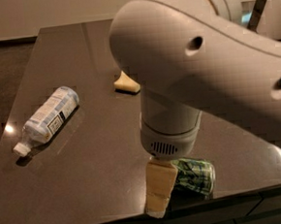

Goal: Place green can upright

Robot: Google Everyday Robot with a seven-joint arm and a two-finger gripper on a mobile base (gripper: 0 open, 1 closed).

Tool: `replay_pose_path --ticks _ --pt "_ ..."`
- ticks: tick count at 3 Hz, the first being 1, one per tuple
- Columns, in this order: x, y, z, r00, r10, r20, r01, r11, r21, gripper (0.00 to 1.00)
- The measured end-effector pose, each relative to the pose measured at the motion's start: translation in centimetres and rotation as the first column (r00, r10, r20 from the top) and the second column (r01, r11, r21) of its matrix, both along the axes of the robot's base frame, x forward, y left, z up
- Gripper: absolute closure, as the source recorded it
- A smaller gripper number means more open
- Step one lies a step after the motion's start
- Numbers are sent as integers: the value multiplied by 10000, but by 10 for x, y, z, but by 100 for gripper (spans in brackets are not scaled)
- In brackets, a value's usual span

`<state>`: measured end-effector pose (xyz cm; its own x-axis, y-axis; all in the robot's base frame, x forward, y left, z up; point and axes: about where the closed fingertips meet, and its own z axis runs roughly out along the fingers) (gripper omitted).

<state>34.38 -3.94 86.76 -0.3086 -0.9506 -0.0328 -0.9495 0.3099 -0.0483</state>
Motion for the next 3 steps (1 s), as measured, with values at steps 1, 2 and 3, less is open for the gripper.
replay_pose_path --ticks 1,2,3 --pt "-1 -1 -12 9995 -75 -317 73 9999 -79 0" --pt "-2 -2 -18 9985 -96 -531 88 9999 -144 13" --pt "-3 -2 -19 9979 -100 -636 90 9998 -164 36"
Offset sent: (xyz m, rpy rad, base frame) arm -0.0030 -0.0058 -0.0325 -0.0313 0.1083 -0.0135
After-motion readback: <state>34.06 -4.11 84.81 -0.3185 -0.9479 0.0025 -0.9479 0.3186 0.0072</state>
